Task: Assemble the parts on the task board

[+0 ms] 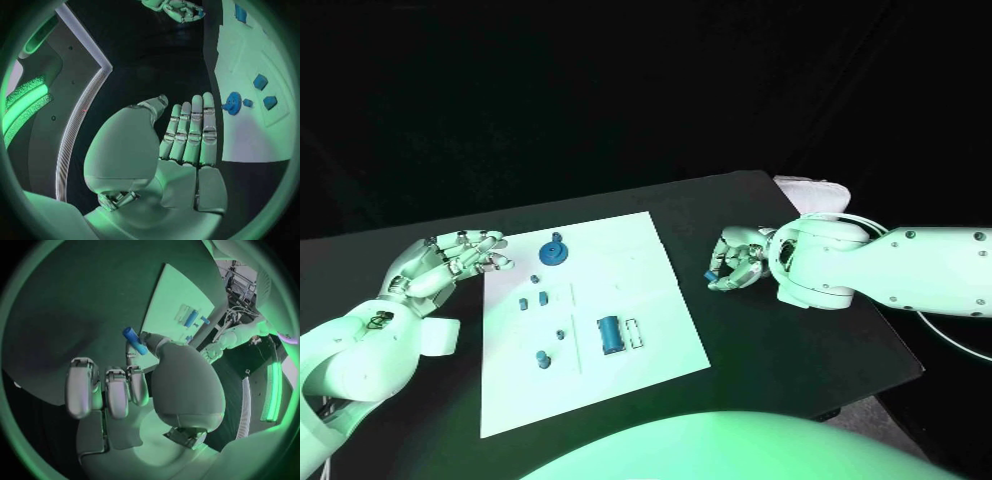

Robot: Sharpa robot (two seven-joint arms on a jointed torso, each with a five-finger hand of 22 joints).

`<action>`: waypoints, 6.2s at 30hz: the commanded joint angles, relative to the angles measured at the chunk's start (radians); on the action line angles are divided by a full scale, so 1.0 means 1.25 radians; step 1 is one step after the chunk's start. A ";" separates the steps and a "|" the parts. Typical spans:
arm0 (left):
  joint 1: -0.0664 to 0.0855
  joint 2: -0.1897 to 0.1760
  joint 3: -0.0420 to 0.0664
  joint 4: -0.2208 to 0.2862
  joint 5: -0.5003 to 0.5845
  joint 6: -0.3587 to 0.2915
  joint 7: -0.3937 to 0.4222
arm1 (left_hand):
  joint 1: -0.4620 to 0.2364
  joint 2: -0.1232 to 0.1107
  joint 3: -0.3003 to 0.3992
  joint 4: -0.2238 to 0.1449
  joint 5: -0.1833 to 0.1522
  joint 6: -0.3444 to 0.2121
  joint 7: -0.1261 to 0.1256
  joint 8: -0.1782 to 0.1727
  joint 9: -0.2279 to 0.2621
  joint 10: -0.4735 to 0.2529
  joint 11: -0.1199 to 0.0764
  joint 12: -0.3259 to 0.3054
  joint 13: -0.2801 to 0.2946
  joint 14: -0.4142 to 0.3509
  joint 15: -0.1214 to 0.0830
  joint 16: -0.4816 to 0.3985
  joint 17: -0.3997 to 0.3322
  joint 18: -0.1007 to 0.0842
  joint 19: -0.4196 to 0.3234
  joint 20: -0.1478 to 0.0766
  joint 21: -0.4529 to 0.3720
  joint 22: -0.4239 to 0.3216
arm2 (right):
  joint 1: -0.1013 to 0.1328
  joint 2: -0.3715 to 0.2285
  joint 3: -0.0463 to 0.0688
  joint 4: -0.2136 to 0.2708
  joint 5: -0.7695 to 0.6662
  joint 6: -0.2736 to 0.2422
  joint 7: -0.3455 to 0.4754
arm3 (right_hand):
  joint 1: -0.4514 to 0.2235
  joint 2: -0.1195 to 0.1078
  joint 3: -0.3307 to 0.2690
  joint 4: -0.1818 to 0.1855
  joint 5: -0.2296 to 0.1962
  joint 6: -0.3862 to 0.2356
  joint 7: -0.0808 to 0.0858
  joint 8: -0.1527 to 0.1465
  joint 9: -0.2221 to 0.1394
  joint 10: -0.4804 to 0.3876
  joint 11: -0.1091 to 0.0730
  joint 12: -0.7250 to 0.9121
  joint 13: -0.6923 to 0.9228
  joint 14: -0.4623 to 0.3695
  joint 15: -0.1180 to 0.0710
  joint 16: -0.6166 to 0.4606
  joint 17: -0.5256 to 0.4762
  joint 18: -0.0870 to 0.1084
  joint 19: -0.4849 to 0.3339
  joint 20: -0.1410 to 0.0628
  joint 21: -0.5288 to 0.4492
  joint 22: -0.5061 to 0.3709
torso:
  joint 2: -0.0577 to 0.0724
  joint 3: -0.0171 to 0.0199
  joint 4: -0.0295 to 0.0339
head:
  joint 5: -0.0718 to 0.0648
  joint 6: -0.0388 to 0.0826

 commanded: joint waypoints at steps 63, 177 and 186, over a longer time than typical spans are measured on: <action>0.000 -0.007 0.000 0.012 -0.013 0.031 -0.016 | 0.005 0.002 -0.002 -0.004 0.001 -0.008 0.005 0.003 -0.003 -0.010 0.004 0.004 0.000 -0.008 0.003 0.002 0.002 -0.004 0.002 0.005 -0.007 -0.002 | -0.089 0.286 0.000 -0.057 0.059 -0.034 -0.055 | -0.096 0.026 -0.084 0.064 -0.051 0.014 -0.003 0.024 -0.028 0.058 -0.007 0.009 0.175 0.082 -0.007 0.003 0.211 -0.015 0.061 -0.009 0.008 0.173 | 0.002 0.0015 -0.0003 | 0.117 -0.018; 0.000 0.000 0.000 -0.025 0.012 0.004 0.002 | 0.003 0.005 -0.002 -0.002 0.001 -0.006 0.003 0.006 -0.004 -0.010 0.003 0.006 0.001 -0.009 0.003 0.003 0.003 -0.003 0.003 0.006 -0.010 -0.004 | -0.061 0.239 0.017 -0.184 0.429 -0.209 0.410 | 0.000 0.056 -0.357 0.060 0.027 -0.079 0.026 0.042 -0.101 0.011 0.019 -0.083 0.139 0.068 0.015 -0.040 0.166 0.012 0.025 0.011 -0.157 0.131 | -0.012 -0.0045 -0.0029 | 0.130 -0.018; 0.000 0.030 0.001 -0.085 0.070 -0.073 0.058 | 0.010 0.009 0.005 -0.005 0.002 -0.008 -0.001 0.006 -0.005 0.015 -0.003 0.017 0.003 -0.011 -0.001 -0.002 0.002 -0.003 0.004 0.005 -0.013 -0.006 | -0.044 0.316 0.036 -0.397 0.638 -0.201 0.631 | 0.134 0.084 -0.323 0.052 -0.027 -0.135 0.051 0.057 -0.106 -0.320 0.043 -0.657 -0.202 -0.134 0.039 -0.500 -0.220 0.103 -0.156 0.037 -0.886 -0.144 | -0.021 -0.0075 0.0008 | 0.163 0.032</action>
